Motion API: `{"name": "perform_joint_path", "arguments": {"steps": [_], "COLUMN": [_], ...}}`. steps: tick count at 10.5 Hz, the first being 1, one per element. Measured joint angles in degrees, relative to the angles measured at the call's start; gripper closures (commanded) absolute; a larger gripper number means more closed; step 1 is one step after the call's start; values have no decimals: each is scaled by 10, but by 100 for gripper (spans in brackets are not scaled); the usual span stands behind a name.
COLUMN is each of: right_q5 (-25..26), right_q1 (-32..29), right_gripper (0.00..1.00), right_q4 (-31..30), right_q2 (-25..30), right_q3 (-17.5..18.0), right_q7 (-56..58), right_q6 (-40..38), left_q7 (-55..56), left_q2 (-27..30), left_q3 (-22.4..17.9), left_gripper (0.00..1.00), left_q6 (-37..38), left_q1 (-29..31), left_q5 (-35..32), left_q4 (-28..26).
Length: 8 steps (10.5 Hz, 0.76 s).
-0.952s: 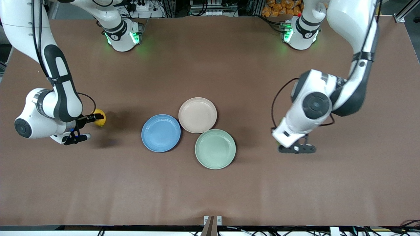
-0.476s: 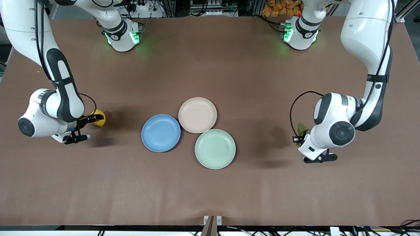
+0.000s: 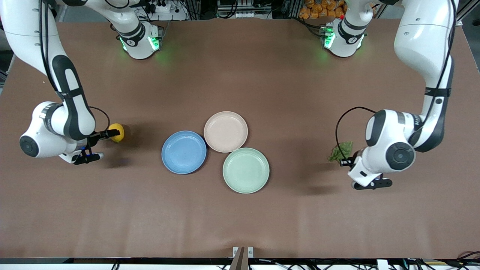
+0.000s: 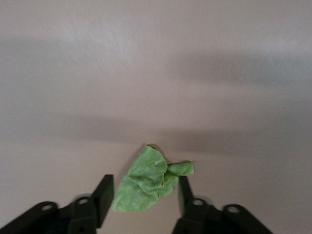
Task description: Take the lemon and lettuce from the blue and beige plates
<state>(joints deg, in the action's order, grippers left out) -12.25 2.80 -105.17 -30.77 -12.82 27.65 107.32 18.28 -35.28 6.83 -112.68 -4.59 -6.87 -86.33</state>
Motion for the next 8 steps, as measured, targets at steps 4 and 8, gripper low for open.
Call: {"name": "perform_joint_path", "arguments": {"steps": [4,8], "right_q5": [0,2], "right_q1": [5,30], "right_gripper": [0,0], "right_q4": [163,257], "right_q2": [23,85], "right_q3": [-5,-29], "right_q7": [0,-1], "right_q6": [-149,-186], "left_q7": [-3,-5], "left_q2": [101,199], "left_q3": [2,6], "left_gripper": [0,0], "left_q6": [30,103], "left_q1": [2,1], "left_q5": [0,0], "left_q4": [21,38]}}
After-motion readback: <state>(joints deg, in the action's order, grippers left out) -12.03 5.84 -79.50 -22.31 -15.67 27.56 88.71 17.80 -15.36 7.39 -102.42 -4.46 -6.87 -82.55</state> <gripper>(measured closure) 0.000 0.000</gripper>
